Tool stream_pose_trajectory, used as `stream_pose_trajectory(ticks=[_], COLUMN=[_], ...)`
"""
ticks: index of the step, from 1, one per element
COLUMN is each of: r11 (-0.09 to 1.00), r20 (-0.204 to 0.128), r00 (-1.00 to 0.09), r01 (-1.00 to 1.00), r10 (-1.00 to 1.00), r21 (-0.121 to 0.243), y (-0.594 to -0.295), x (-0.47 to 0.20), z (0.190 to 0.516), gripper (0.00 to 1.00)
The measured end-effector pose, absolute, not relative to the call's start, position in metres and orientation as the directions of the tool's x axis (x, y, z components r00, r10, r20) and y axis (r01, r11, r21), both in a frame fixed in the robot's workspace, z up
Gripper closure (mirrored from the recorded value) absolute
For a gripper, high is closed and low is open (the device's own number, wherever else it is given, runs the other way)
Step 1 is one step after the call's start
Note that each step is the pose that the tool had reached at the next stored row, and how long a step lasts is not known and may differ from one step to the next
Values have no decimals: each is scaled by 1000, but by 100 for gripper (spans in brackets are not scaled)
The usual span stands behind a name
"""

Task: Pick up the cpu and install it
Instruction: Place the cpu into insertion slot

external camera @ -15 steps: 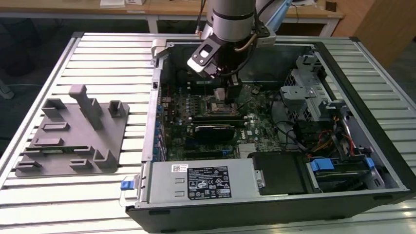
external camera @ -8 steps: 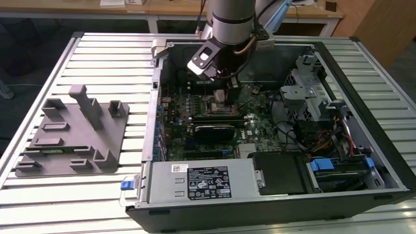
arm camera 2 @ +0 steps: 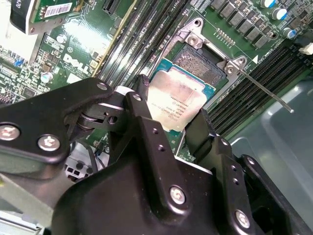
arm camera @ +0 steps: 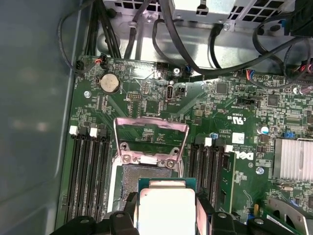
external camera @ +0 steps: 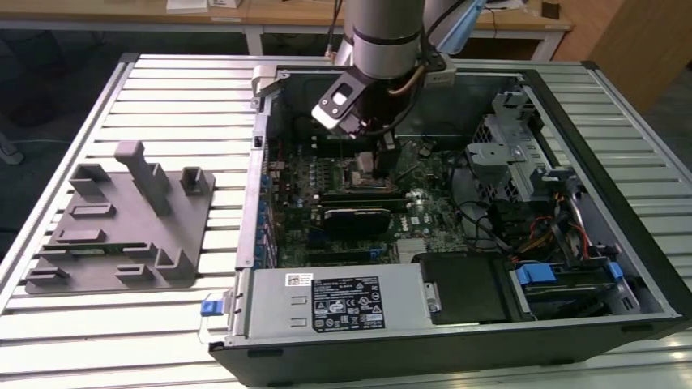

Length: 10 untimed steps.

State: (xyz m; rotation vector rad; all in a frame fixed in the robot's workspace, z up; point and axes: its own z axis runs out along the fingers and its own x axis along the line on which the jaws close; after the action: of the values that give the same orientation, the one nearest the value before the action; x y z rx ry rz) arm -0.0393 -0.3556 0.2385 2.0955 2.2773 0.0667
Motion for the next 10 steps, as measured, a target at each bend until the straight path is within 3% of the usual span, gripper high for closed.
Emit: stream_pose_trajectory(ticks=[10], r11=[83], r20=[-5], r00=[-83], r01=[995], r10=[997], r21=[63], y=[-356], x=[-39], z=[237], gripper=[45])
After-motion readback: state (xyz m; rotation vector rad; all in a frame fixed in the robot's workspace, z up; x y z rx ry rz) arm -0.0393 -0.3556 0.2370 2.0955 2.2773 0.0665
